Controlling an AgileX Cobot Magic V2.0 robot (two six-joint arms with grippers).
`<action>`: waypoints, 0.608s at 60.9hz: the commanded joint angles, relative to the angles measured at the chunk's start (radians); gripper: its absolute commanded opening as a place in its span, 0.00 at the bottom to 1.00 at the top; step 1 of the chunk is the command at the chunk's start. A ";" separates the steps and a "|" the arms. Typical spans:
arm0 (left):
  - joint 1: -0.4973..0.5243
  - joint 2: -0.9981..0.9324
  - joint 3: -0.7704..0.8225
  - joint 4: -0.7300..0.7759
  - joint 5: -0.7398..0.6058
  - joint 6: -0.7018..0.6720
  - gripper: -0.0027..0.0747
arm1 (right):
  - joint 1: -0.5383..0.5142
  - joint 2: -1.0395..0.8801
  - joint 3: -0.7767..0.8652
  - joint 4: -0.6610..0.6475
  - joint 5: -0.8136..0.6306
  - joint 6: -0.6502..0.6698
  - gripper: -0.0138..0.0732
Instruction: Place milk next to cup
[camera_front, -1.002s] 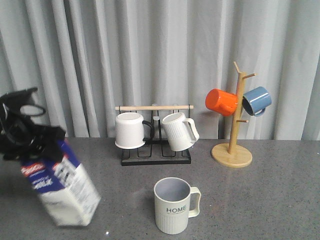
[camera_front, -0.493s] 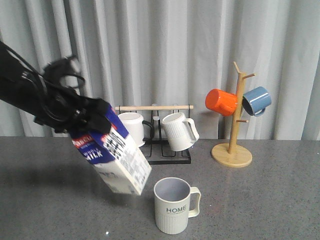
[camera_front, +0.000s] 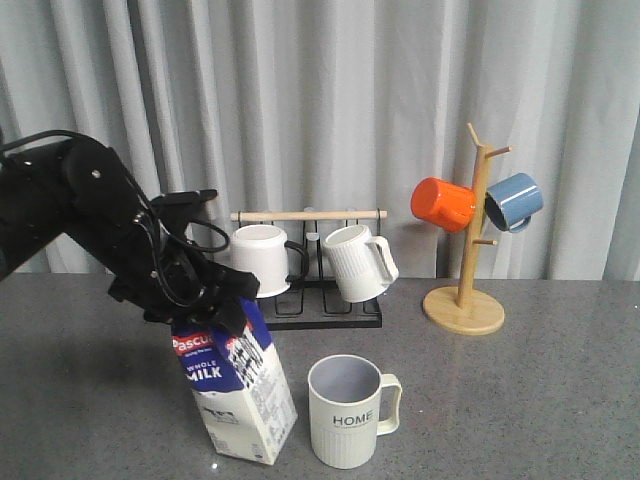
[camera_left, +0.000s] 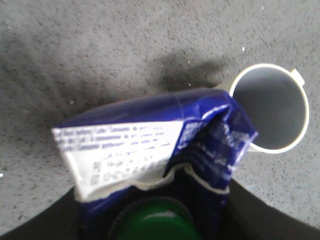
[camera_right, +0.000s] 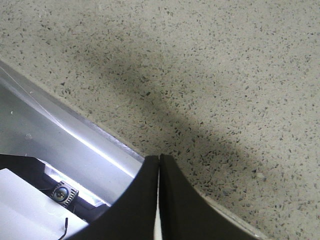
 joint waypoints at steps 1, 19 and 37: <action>-0.025 -0.046 -0.031 -0.023 -0.006 0.002 0.14 | -0.001 0.000 -0.024 -0.015 -0.042 0.002 0.15; -0.048 -0.039 -0.031 -0.025 -0.006 0.002 0.21 | -0.001 0.000 -0.024 -0.015 -0.042 0.002 0.15; -0.053 -0.040 -0.031 -0.030 -0.006 0.001 0.49 | -0.001 0.000 -0.024 -0.015 -0.042 0.002 0.15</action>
